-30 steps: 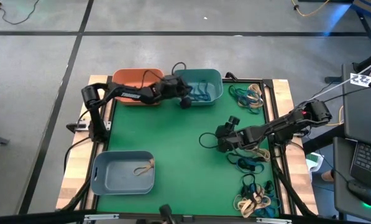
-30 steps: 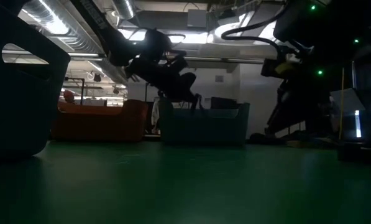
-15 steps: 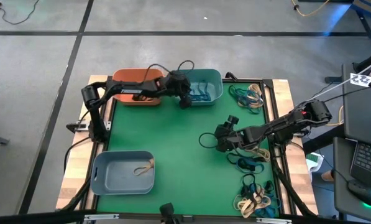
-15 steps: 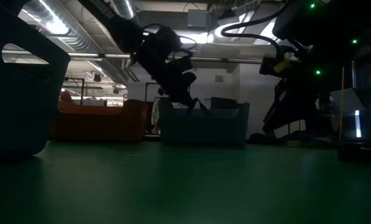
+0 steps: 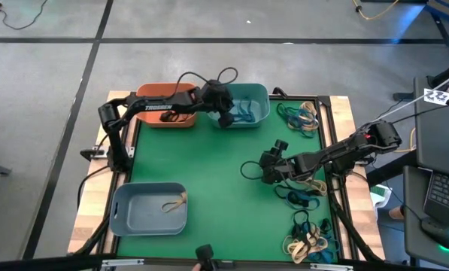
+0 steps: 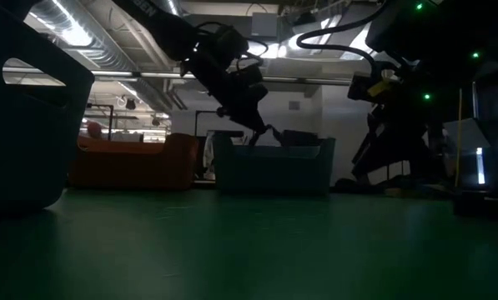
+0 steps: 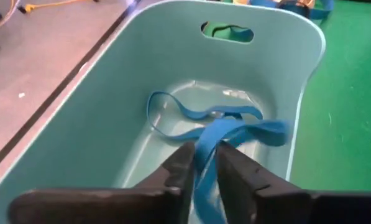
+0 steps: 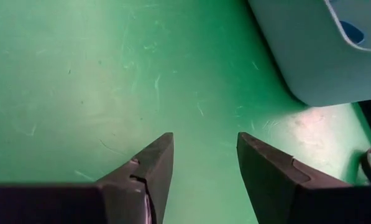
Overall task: Sort rubber bands into baskets
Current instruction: Put the blue rubber band into the green bin
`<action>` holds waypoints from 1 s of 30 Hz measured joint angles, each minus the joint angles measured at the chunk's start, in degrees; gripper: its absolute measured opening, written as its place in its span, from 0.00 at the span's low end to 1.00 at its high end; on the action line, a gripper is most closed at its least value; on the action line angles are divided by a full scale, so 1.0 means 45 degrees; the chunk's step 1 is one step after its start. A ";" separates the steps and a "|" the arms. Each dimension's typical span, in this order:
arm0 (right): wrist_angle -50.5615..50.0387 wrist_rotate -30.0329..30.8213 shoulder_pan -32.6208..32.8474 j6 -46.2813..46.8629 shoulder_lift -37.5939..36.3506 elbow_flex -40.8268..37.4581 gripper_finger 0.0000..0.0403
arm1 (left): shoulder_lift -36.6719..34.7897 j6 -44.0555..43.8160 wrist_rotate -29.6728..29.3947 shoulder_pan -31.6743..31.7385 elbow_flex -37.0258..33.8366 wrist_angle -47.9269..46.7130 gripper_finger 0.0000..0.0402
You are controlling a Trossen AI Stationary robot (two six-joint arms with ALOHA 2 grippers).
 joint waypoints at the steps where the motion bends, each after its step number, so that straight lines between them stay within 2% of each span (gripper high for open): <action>1: 0.0000 -0.0086 0.0000 -0.0004 0.0000 0.0000 0.44 | 0.0000 -0.0005 0.0002 -0.0013 0.0000 -0.0079 0.19; 5: 0.0017 -0.0138 0.0000 0.0001 0.0000 0.0000 0.44 | 0.0000 -0.0445 0.0152 -0.0010 0.0009 -0.0276 0.30; 10: 0.0054 -0.0143 0.0000 0.0010 0.0000 0.0000 0.44 | 0.0000 -0.0612 0.0401 -0.0010 0.0640 -0.2013 0.38; 14: 0.0107 -0.0172 0.0000 0.0020 0.0000 0.0000 0.44 | 0.0004 0.0066 0.0401 -0.0010 0.0874 -0.2857 0.39; 30: 0.0170 -0.0172 0.0000 0.0015 0.0000 0.0000 0.44 | -0.0127 -0.0185 0.0388 -0.0190 0.0895 -0.2658 0.40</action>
